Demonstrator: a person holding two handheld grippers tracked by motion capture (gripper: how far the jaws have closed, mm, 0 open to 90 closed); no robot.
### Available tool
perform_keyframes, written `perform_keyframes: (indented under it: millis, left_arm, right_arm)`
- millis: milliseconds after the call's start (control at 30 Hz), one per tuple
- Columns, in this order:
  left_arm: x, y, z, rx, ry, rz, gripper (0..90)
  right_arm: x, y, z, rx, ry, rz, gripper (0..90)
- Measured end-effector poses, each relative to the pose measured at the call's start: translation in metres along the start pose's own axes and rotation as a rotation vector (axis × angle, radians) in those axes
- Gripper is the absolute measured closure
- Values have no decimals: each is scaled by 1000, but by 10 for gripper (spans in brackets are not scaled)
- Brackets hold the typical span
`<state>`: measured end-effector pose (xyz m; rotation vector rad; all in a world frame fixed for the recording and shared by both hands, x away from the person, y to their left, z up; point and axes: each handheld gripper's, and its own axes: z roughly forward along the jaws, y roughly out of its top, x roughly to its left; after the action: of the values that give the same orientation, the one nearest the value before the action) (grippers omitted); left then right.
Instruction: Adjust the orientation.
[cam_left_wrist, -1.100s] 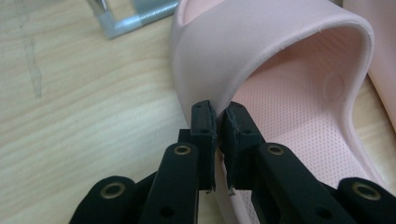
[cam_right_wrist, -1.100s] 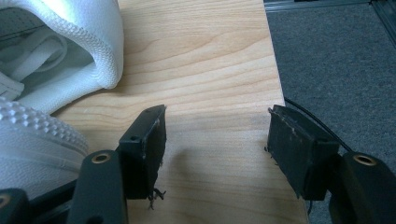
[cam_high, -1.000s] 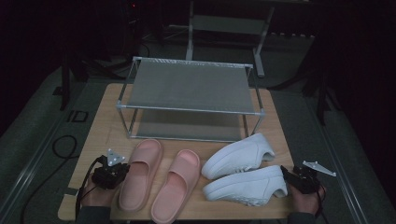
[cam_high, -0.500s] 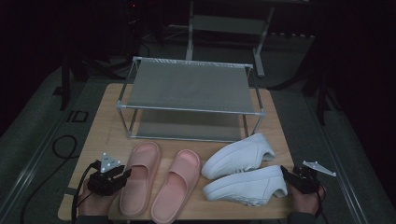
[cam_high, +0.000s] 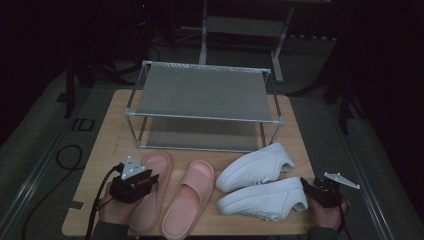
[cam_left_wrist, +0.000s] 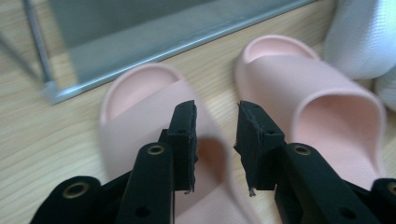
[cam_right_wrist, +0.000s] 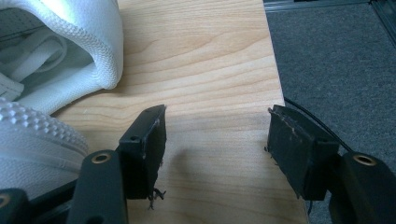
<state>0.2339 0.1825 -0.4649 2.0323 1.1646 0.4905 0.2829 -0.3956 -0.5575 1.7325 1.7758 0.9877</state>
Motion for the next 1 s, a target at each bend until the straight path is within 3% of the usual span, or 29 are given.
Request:
perform_keyframes:
  millis: [167, 300, 567, 733, 1000]
  left_arm:
    - [-16, 8, 13, 2, -58, 35, 694]
    - [-24, 10, 24, 16, -77, 52, 719]
    - [-30, 10, 37, 60, -85, 68, 789]
    - [-34, 9, 43, 89, -83, 94, 887]
    - [-44, 7, 39, 107, -102, 113, 846]
  right_arm:
    - [0, 0, 0, 0, 2, -1, 364]
    - [0, 0, 0, 0, 1, -2, 364]
    - [0, 0, 0, 0, 1, -1, 363]
    - [0, 0, 0, 0, 2, 0, 364]
    - [0, 0, 0, 0, 4, 1, 364]
